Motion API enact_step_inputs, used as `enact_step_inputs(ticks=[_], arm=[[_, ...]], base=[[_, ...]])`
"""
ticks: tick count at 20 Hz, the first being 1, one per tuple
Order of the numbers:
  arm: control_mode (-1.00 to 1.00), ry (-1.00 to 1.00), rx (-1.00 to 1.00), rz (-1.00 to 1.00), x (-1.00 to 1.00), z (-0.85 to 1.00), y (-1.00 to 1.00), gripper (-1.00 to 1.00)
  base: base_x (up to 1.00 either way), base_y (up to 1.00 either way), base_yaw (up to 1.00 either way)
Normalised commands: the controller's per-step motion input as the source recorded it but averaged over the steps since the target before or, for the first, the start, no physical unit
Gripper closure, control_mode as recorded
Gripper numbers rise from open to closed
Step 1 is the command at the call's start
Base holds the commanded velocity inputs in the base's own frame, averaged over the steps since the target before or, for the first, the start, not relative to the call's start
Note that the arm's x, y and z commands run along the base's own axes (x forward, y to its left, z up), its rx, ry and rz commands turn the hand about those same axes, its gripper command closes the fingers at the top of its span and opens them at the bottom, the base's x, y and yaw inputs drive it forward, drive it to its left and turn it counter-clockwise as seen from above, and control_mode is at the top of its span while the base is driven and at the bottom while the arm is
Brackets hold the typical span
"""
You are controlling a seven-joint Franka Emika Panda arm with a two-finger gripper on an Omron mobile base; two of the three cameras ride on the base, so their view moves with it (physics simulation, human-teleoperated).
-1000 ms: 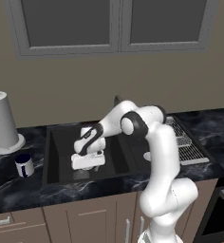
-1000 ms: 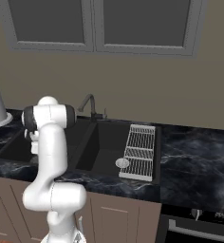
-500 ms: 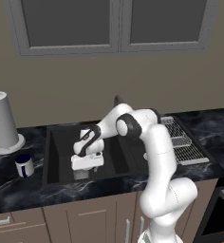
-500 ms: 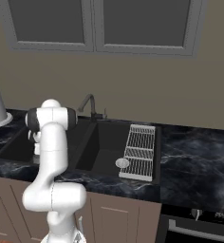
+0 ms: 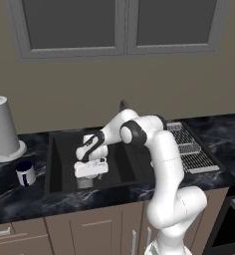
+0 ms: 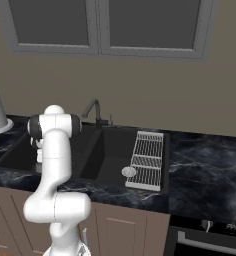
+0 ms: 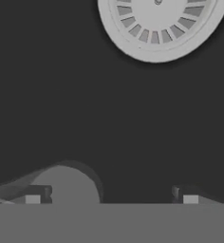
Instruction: Move any existing items from the left basin to the right basin for drying. Then move the mug from the counter to the left basin of the sink for washing.
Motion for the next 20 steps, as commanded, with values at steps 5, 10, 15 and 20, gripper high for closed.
enact_step_inputs(ticks=[5,10,15,20], arm=[[-1.0,0.0,0.0,0.0,0.0,-0.1,0.0,1.0],[-1.0,0.0,0.0,0.0,-0.03,0.0,0.0,1.0],[-1.0,-0.03,0.0,0.0,-0.07,0.04,-0.04,1.0],[-1.0,-0.11,0.0,0.03,-0.12,0.6,-0.14,1.0]], base=[[0.0,0.0,0.0],[0.0,0.0,0.0],[0.0,0.0,0.0],[0.0,0.0,0.0]])
